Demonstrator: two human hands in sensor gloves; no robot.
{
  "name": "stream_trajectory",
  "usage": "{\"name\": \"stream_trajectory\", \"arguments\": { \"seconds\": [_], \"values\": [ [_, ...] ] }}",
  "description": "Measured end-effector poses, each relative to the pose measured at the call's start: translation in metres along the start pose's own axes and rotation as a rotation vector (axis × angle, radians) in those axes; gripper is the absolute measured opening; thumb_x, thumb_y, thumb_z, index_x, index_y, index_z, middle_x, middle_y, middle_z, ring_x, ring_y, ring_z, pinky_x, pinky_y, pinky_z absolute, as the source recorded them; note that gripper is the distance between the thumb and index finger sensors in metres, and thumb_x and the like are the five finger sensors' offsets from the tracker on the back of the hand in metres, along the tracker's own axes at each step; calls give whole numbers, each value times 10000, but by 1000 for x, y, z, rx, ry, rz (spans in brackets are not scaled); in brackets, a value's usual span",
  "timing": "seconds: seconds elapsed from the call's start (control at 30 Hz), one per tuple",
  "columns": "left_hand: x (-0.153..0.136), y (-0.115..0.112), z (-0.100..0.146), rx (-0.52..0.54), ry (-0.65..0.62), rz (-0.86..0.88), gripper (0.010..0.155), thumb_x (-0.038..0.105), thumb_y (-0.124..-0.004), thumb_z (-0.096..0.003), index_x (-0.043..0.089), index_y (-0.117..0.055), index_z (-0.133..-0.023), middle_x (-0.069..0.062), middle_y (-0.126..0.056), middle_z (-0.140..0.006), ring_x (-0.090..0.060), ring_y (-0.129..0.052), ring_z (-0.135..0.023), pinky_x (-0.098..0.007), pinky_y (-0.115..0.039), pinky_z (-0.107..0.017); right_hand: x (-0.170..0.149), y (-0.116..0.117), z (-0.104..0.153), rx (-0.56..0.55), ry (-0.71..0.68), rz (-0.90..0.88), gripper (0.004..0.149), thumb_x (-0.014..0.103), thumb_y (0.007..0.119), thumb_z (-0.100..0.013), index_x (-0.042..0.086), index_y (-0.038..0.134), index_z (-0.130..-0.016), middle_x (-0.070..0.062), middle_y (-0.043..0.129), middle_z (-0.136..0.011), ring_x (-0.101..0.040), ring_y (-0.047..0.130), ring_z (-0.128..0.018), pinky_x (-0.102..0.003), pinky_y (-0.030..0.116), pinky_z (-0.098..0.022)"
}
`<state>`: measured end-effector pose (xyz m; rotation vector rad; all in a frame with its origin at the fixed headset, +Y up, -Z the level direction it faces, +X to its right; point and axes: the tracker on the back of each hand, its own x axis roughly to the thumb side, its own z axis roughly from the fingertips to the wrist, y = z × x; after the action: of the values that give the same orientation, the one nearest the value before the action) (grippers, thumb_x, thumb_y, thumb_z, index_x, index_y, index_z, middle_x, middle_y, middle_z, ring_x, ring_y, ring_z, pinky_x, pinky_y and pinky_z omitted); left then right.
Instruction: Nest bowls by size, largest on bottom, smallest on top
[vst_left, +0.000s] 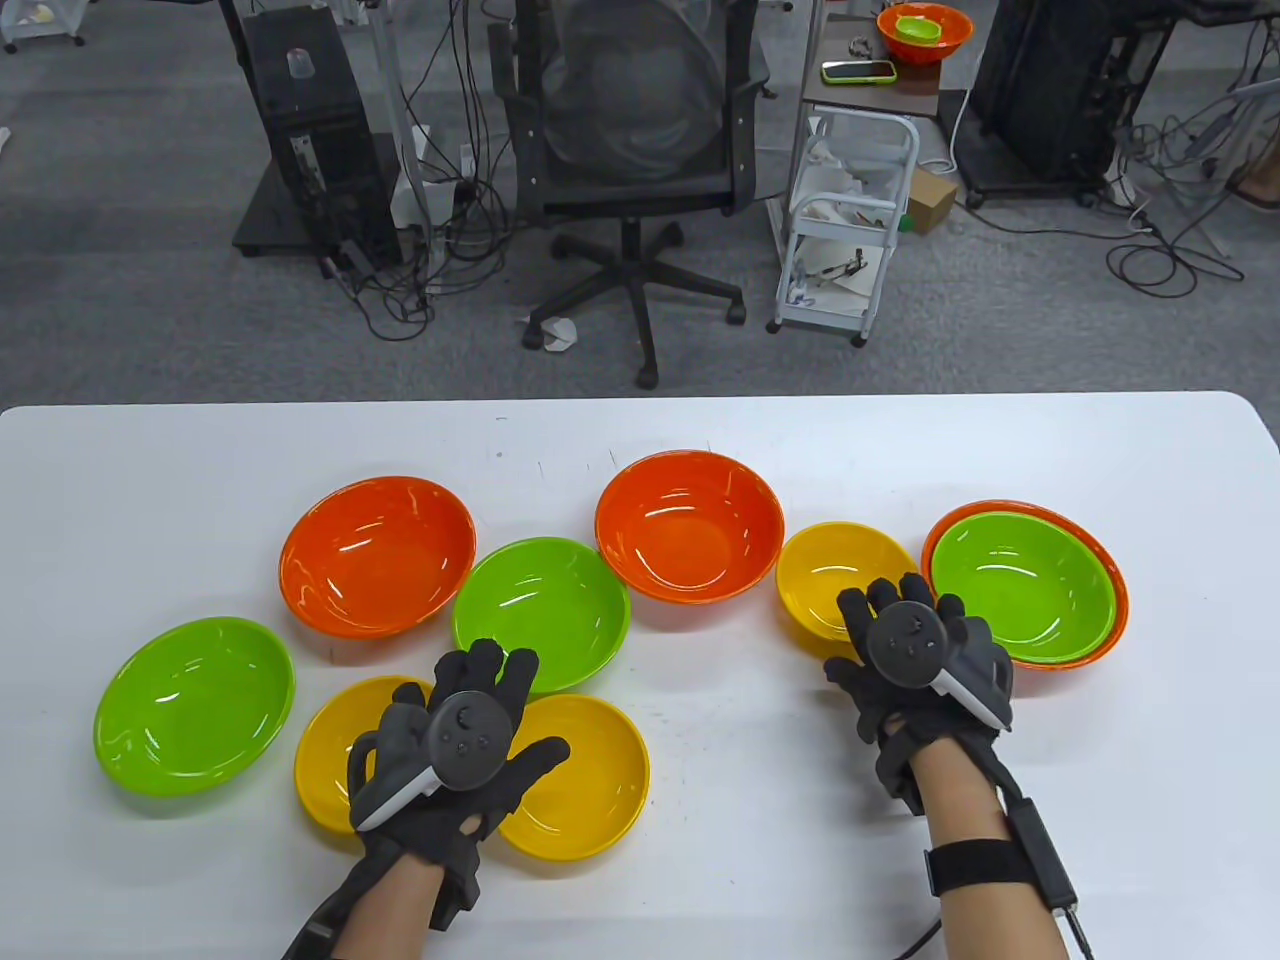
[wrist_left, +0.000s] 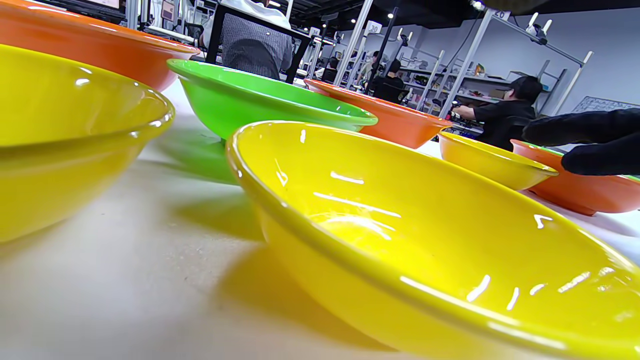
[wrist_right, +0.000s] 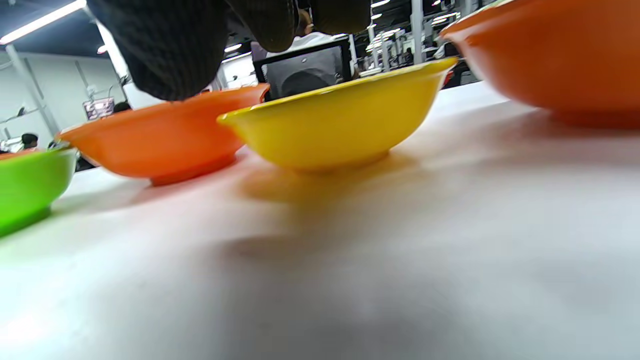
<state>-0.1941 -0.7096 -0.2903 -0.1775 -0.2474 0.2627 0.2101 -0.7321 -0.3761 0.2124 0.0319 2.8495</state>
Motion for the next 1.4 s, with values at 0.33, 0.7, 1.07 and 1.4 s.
{"name": "stream_trajectory", "arguments": {
  "seconds": [0.33,0.7,1.07,1.4],
  "values": [
    [0,-1,0,-9,-4,3,872,673,-565,-469,273,-227,-1166,-174,-185,-1229,-504,-246,-1135,-777,-249,-710,7,20,-7,79,-10,52,740,399,805,-473,159,475,-1090,-189,415,-1141,-492,206,-1044,-635,139,-690],
    [2,-2,-1,-18,-4,2,871,672,-565,-471,274,-225,-1166,-176,-184,-1228,-503,-246,-1135,-775,-248,-711,5,22,-7,83,-15,50,730,361,804,-479,136,462,-1084,-202,556,-1087,-507,390,-1026,-622,229,-713],
    [0,-2,-1,-27,2,8,867,669,-573,-474,273,-230,-1166,-174,-184,-1228,-502,-249,-1135,-775,-251,-712,13,23,-4,40,-54,124,673,279,874,-443,69,608,-1024,-191,792,-880,-498,678,-879,-670,390,-711],
    [0,-2,-2,-37,7,1,865,664,-580,-479,272,-230,-1166,-177,-184,-1227,-502,-248,-1135,-774,-253,-712,22,28,-3,78,-84,189,516,195,851,-454,69,729,-939,-154,837,-773,-469,782,-743,-652,600,-634]
  ]
}}
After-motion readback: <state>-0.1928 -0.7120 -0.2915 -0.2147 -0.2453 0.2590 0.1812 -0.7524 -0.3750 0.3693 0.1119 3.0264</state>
